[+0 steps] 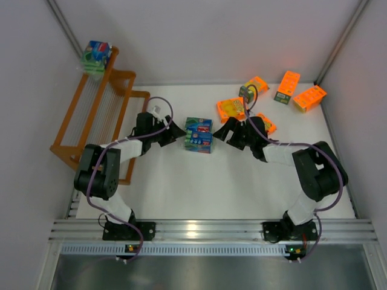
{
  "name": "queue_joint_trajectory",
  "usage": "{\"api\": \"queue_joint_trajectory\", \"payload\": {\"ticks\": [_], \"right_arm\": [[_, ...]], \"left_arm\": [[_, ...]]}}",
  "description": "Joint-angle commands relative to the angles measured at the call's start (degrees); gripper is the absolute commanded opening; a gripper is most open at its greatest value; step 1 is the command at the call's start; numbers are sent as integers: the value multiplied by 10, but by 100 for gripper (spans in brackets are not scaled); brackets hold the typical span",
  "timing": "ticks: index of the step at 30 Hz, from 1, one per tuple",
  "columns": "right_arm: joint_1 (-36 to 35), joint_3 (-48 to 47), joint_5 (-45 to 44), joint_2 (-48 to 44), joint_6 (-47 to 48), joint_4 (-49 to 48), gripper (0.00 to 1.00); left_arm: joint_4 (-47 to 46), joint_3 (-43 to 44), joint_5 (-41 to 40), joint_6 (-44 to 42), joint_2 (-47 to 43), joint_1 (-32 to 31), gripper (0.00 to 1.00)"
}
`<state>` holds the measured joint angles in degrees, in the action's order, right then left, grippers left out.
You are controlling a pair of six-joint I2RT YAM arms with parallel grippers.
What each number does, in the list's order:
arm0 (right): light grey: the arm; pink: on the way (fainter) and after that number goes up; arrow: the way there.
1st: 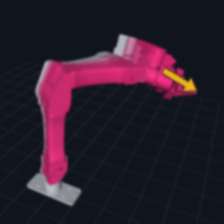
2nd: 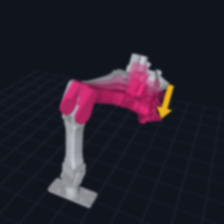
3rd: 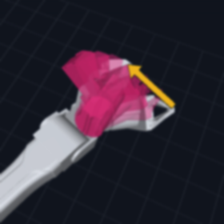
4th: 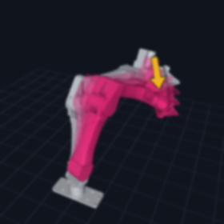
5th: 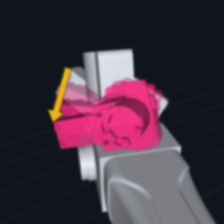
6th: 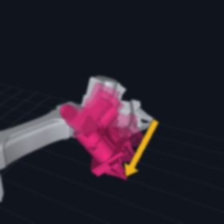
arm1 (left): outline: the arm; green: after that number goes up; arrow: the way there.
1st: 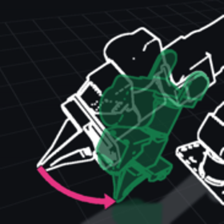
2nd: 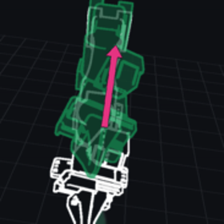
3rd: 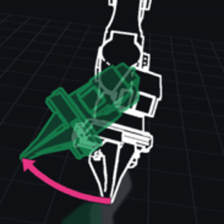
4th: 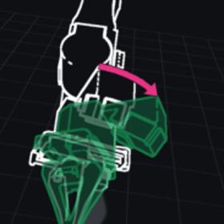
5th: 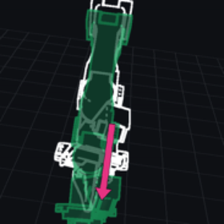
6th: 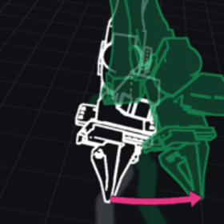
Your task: Place and organize the cleaning sponges onto the shelf
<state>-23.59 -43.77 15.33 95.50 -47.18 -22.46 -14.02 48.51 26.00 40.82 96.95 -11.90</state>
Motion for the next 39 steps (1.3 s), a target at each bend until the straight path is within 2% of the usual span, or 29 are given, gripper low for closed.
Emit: {"api": "queue_joint_trajectory", "payload": {"ticks": [1,12,14,19,22,26,28,29,30,32,36,39], "right_arm": [[-24,-54,-24,16,9,-1,99],[-33,-65,-25,19,49,0,97],[-33,-63,-24,16,59,7,97],[-33,-54,-22,12,65,5,97],[-30,-52,-12,5,67,14,97],[-23,-50,-18,-27,87,41,97],[-16,-48,-27,-36,94,51,97],[-14,-47,-29,-43,95,51,98],[-12,-47,-30,-44,95,53,98],[-7,-46,-30,-49,95,55,98],[0,-40,-27,-64,96,60,98],[8,-33,-28,-83,106,61,98]], "left_arm": [[-52,4,17,0,3,1,77],[-80,11,49,1,30,21,73],[-82,11,57,5,31,21,68],[-91,4,45,0,22,8,65],[-113,14,52,12,46,1,62],[-112,23,45,20,69,-8,52],[-112,19,35,20,66,-12,42],[-112,18,33,21,64,-14,35],[-113,17,30,22,62,-15,21],[-112,16,28,25,49,-15,0],[-111,9,34,54,-12,-14,0],[-110,-2,26,72,-116,-14,0]]}}
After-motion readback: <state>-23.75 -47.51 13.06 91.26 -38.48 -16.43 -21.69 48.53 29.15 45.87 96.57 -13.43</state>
